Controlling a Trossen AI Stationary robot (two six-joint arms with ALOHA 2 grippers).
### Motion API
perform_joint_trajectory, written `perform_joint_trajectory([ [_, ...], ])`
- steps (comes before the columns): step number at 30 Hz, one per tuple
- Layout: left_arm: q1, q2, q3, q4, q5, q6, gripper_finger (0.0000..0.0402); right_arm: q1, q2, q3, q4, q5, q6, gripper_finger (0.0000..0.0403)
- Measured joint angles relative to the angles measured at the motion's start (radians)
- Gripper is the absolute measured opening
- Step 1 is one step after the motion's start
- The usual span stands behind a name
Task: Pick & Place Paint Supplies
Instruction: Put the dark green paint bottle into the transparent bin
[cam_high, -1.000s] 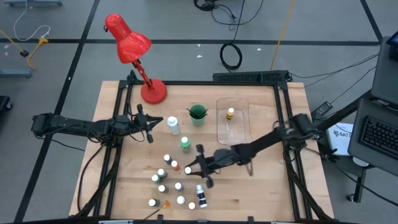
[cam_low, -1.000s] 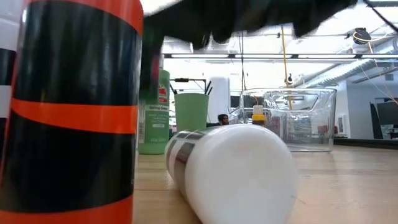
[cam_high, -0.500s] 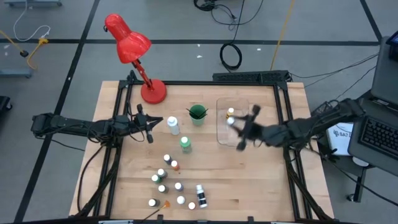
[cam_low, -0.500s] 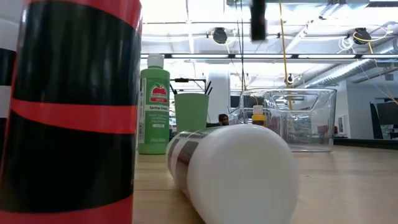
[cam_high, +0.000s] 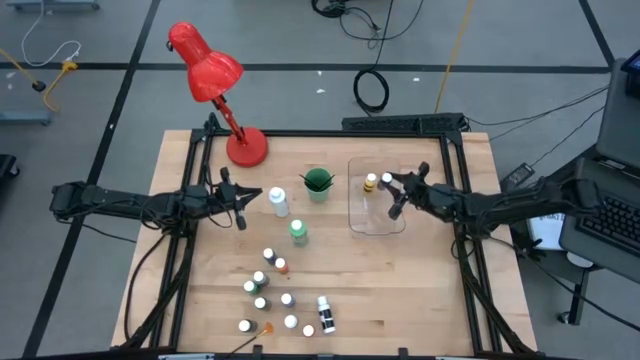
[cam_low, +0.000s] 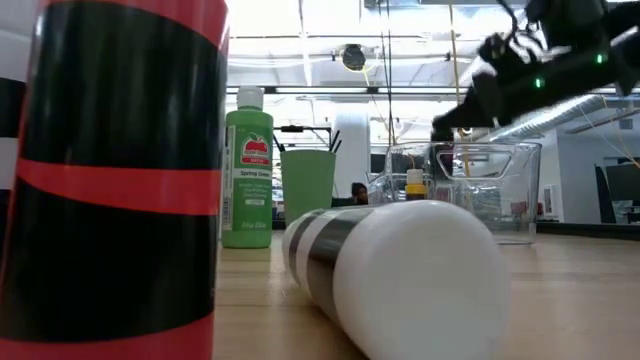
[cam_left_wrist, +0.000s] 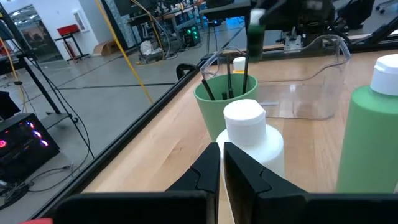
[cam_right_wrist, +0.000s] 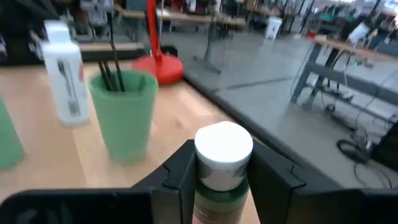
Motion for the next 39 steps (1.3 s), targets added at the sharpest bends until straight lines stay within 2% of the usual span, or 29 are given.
perform_joint_trajectory([
  [4, 0.000, 0.000, 0.000, 0.000, 0.000, 0.003, 0.0026, -0.045, 0.020, -0.027, 0.015, -0.002, 0.019, 0.0104],
  [9, 0.000, 0.000, 0.000, 0.000, 0.000, 0.003, 0.0026, -0.090, 0.078, -0.028, 0.071, -0.057, 0.026, 0.0104],
  [26, 0.000, 0.000, 0.000, 0.001, 0.000, 0.002, 0.0026, -0.209, 0.405, -0.028, 0.348, -0.050, 0.052, 0.0109],
  [39, 0.000, 0.000, 0.000, 0.001, 0.000, -0.001, 0.0026, -0.209, 0.423, -0.028, 0.351, -0.048, 0.038, 0.0112],
])
